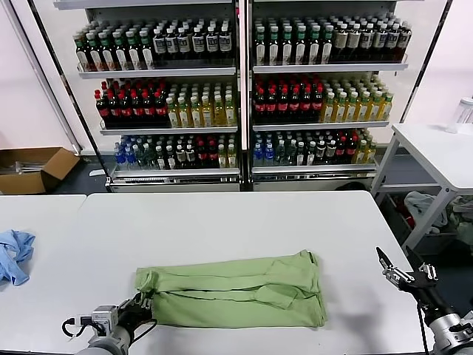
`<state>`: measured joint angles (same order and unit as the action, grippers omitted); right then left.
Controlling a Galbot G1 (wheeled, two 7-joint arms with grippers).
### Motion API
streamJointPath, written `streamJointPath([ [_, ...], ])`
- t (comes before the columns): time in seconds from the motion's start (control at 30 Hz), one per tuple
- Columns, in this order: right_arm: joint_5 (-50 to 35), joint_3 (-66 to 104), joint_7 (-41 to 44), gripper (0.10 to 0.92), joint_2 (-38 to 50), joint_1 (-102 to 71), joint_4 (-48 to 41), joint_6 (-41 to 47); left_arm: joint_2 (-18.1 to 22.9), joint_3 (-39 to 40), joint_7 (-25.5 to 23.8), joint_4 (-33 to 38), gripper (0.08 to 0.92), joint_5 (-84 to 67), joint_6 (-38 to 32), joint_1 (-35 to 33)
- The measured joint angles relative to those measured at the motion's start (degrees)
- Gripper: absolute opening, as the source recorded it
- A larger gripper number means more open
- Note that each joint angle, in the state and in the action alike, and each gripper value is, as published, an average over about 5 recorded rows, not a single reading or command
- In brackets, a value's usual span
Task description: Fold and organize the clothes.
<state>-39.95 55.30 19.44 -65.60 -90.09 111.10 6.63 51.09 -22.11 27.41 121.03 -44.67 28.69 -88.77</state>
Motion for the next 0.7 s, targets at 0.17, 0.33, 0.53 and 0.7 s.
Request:
streamJointPath([
  [0.17, 0.0, -0.96, -0.2, 0.823, 0.38, 0.94, -0.13, 0.07, -0.32, -1.83, -4.22, -1.39, 0.105, 3.62, -1.63, -0.4],
  [0.33, -0.07, -1.55, -0.29, 0.823, 1.04, 1.25, 0.35, 0.2, -0.63, -5.63, -8.19, -3.44, 0.091, 6.88, -3.36, -0.45],
  [0.53, -0.04, -2.48, -0.07, 0.823, 1.05, 1.61, 0.73, 0.24, -2.26, -13.62, -13.22, -6.65, 0.091, 9.71, -5.72, -0.55],
  [0.7, 0.08, -3.42, 0.08, 0.823, 0.88, 2.16, 1.13, 0.5, -4.97, -21.29, -17.39, -10.37, 0.091, 10.65, -8.14, -0.18],
])
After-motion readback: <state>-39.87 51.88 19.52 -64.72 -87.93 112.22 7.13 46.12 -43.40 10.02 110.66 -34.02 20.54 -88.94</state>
